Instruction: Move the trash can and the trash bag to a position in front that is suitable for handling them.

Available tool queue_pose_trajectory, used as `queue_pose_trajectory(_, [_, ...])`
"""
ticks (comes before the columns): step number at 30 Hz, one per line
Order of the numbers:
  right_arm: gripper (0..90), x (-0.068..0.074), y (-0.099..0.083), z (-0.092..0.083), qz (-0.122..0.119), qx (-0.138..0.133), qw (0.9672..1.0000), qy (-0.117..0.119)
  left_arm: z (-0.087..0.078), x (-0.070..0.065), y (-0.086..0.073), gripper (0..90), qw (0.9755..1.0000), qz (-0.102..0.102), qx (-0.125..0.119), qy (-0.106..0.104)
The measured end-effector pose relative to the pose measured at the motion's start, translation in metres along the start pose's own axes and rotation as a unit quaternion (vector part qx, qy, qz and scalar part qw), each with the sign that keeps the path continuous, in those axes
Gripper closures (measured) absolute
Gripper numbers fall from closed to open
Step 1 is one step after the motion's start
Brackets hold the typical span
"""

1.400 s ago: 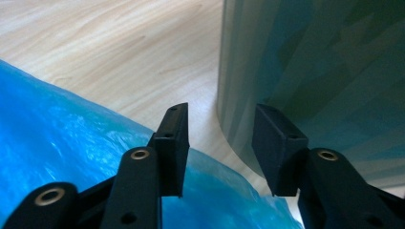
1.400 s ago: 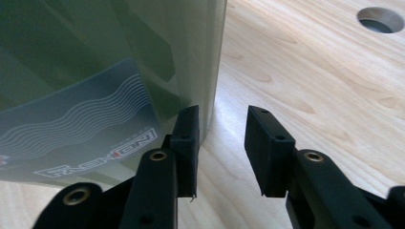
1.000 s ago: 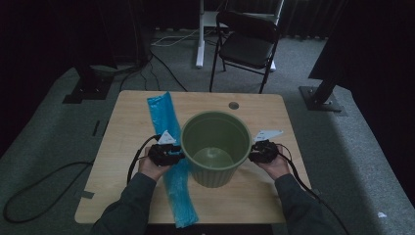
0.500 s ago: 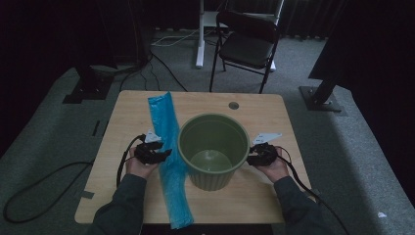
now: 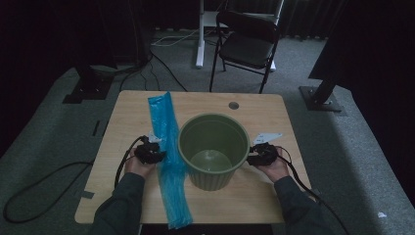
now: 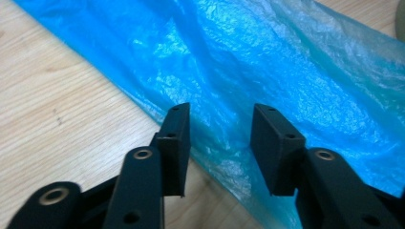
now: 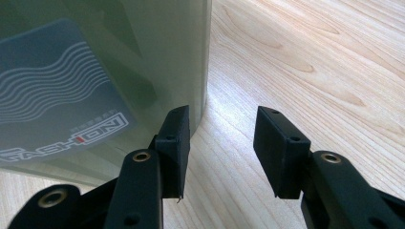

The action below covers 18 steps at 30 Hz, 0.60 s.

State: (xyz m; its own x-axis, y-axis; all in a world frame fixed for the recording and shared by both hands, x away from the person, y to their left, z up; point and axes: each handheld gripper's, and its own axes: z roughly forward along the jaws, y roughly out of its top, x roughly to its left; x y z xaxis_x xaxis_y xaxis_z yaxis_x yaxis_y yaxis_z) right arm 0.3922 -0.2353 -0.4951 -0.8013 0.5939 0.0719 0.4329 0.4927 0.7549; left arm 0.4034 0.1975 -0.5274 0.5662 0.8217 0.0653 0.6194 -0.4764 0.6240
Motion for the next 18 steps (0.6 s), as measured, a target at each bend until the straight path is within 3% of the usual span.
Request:
queue_pose_trajectory(6, [56.0,-0.001,0.000,0.001,0.001,0.003,1.0000,0.002,-0.006,0.011,-0.005,64.5,0.9997,-0.009,0.009,0.022])
queue_pose_trajectory(12, [56.0,-0.001,0.000,0.002,0.001,0.004,1.0000,0.003,-0.009,0.017,-0.009,63.5,0.9994,-0.018,0.014,0.026])
queue_pose_trajectory(15, [56.0,-0.002,0.000,0.002,0.003,0.002,1.0000,0.003,-0.011,0.020,-0.007,57.7,0.9994,-0.029,-0.002,0.017])
queue_pose_trajectory(18, [56.0,-0.002,0.000,0.001,0.002,0.001,1.0000,0.003,-0.012,0.023,0.002,53.5,0.9989,-0.034,-0.017,0.029])
